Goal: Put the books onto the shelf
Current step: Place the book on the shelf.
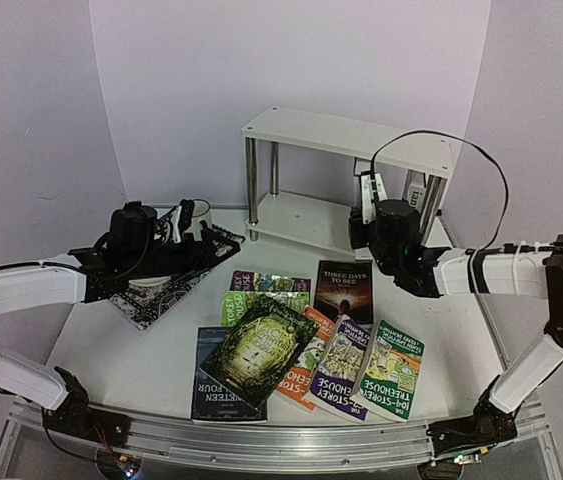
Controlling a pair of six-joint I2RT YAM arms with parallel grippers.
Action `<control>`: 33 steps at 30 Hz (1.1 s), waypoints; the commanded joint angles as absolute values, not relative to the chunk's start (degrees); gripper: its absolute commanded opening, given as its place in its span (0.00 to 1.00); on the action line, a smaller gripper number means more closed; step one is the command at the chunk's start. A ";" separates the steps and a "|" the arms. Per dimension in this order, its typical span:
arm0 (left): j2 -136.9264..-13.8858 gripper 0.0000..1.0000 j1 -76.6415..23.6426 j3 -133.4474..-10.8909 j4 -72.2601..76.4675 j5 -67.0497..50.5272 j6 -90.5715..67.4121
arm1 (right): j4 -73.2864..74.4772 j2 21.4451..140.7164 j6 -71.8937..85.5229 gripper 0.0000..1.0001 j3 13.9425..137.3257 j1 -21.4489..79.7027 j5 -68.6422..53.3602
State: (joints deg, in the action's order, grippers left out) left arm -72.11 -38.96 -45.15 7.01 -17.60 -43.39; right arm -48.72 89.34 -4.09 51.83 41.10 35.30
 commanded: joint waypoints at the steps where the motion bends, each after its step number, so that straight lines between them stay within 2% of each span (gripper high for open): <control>1: -72.54 0.99 -39.38 -47.00 9.41 -16.52 -42.24 | -62.25 92.43 -7.09 0.24 52.47 40.79 40.22; 9: -72.23 0.99 -39.72 -46.65 9.50 -16.43 -41.91 | -71.01 98.88 -8.20 0.24 53.11 38.93 39.82; 33: -73.91 0.99 -39.88 -46.49 9.78 -16.26 -41.50 | -72.13 103.90 2.37 0.27 53.33 29.40 36.02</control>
State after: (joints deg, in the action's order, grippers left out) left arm -73.49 -39.70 -45.15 7.15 -16.69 -42.83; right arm -66.61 102.51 -1.09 51.79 30.80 36.05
